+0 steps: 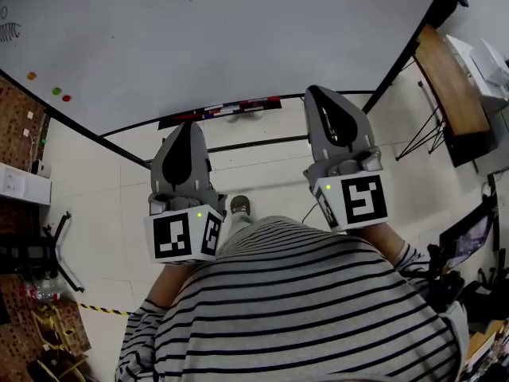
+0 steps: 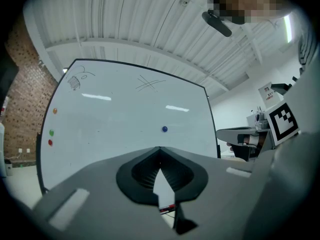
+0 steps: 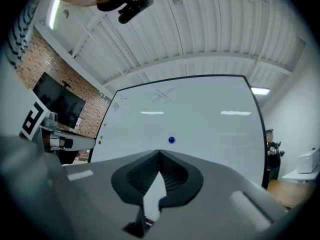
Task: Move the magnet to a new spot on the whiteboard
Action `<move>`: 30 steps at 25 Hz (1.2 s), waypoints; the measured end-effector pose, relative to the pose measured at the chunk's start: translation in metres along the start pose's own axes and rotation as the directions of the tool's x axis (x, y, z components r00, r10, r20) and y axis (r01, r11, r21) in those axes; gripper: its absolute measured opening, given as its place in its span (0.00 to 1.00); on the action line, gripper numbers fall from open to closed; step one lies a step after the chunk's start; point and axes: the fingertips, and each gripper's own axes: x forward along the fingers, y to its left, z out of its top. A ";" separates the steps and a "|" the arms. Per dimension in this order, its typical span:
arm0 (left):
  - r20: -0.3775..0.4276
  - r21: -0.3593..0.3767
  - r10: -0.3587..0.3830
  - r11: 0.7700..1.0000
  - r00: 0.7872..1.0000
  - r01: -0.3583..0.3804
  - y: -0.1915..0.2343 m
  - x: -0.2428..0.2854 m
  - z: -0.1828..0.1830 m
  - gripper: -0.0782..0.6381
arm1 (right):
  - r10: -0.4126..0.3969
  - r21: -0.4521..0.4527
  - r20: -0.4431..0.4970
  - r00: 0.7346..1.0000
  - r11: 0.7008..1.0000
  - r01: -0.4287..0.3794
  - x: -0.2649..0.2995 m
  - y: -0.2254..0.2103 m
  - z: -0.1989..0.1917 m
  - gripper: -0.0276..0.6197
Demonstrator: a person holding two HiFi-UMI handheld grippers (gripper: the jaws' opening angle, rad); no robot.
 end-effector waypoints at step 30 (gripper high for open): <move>-0.113 -0.060 -0.082 0.995 0.990 0.076 -0.004 -0.074 -0.015 0.13 | 0.096 0.071 -0.114 0.989 0.994 -0.088 -0.035 0.085 -0.004 0.05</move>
